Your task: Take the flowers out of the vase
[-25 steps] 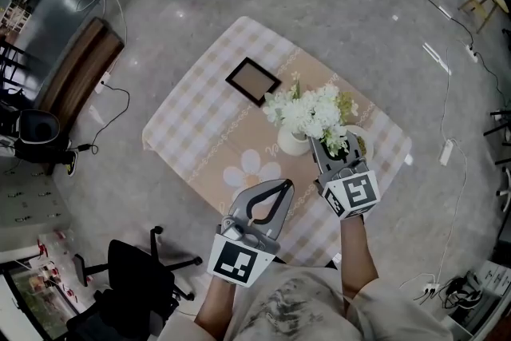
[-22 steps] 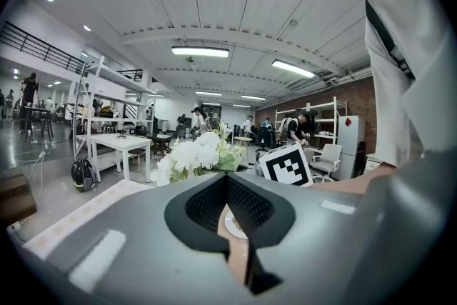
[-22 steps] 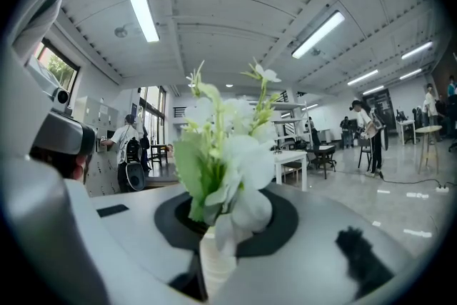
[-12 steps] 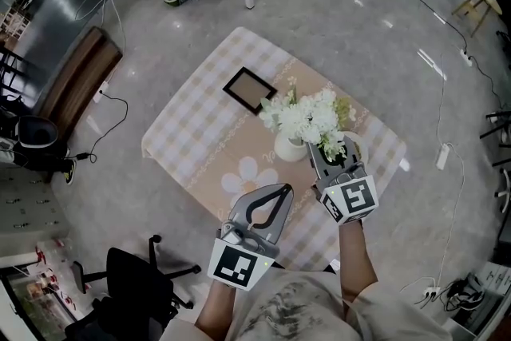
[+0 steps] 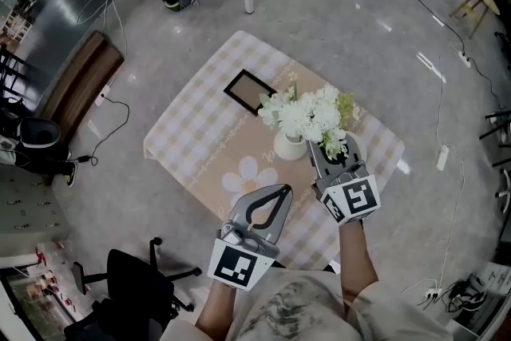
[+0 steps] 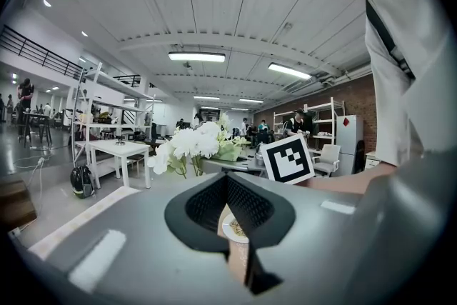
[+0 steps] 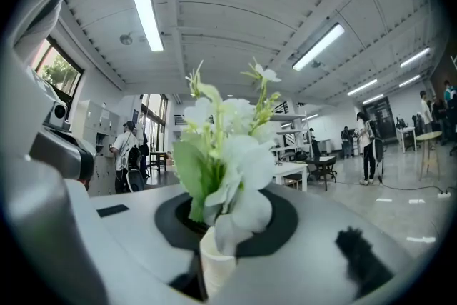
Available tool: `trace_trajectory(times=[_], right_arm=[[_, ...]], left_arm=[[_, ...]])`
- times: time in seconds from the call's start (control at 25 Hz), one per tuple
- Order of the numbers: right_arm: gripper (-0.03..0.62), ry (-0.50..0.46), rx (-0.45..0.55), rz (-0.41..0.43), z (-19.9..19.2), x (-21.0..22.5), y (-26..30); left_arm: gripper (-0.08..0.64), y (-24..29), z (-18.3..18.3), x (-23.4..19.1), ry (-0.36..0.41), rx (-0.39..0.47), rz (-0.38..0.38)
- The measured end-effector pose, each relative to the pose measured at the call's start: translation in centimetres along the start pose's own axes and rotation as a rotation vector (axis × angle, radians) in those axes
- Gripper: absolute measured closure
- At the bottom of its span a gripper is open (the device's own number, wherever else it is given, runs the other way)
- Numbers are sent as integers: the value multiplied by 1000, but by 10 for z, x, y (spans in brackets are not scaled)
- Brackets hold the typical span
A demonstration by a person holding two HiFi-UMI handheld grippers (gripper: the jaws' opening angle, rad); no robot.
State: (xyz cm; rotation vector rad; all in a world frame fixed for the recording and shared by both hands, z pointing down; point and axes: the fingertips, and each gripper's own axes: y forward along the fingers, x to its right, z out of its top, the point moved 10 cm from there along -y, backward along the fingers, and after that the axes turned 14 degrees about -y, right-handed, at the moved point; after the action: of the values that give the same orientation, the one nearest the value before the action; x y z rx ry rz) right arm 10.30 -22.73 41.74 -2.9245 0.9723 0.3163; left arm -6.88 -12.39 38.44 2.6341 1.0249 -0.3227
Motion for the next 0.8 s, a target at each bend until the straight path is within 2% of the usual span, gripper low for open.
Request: trace_trajectory(times=[0.8], right_arm=[[518, -40, 61, -11, 35, 0, -15]], left_arm=[[551, -9, 8, 21, 11, 33, -3]])
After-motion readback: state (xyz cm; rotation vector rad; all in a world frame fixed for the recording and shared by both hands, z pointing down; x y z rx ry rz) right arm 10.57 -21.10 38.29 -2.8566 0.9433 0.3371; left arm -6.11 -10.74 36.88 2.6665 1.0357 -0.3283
